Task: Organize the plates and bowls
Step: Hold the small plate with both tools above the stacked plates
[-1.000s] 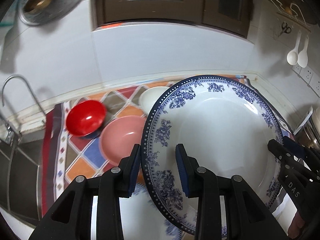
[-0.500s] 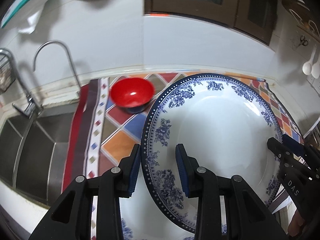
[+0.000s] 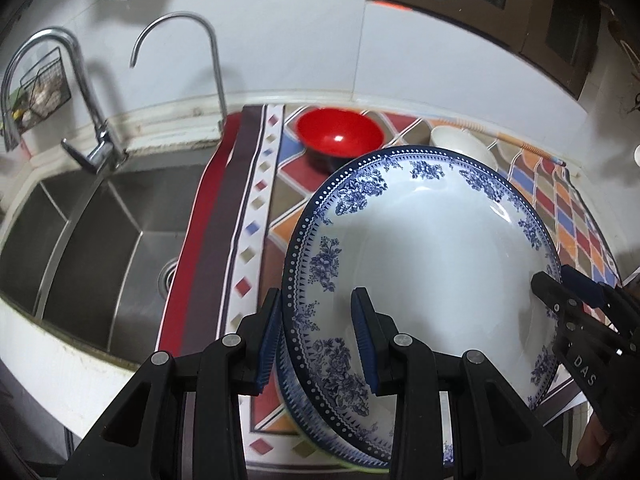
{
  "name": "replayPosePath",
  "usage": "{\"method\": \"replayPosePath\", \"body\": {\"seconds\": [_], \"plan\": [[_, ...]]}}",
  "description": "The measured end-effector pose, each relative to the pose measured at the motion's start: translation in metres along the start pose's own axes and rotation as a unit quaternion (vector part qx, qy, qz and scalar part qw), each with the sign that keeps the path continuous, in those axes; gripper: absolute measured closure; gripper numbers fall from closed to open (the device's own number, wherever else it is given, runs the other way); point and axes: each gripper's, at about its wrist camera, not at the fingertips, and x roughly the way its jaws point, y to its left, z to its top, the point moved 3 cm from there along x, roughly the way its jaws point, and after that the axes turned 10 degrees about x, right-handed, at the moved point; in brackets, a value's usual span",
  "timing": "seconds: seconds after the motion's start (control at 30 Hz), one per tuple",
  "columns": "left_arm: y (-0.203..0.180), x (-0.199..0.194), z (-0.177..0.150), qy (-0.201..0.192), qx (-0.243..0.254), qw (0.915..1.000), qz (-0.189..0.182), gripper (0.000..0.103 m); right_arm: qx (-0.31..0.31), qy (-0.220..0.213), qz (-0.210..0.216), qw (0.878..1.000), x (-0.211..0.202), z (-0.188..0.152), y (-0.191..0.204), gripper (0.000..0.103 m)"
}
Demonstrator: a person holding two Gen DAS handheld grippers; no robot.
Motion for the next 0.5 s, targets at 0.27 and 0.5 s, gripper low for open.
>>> {"method": "replayPosePath", "body": {"seconds": [0.27, 0.5], "plan": [[0.01, 0.007, -0.028, 0.034, -0.011, 0.9993, 0.01, 0.068, -0.025, 0.037, 0.018, 0.999, 0.011, -0.019, 0.021, 0.066], [0.008, 0.024, -0.044, 0.064, -0.012, 0.9979, 0.004, 0.068, -0.042, 0.078, 0.02, 0.996, 0.024, -0.038, 0.027, 0.066]]}}
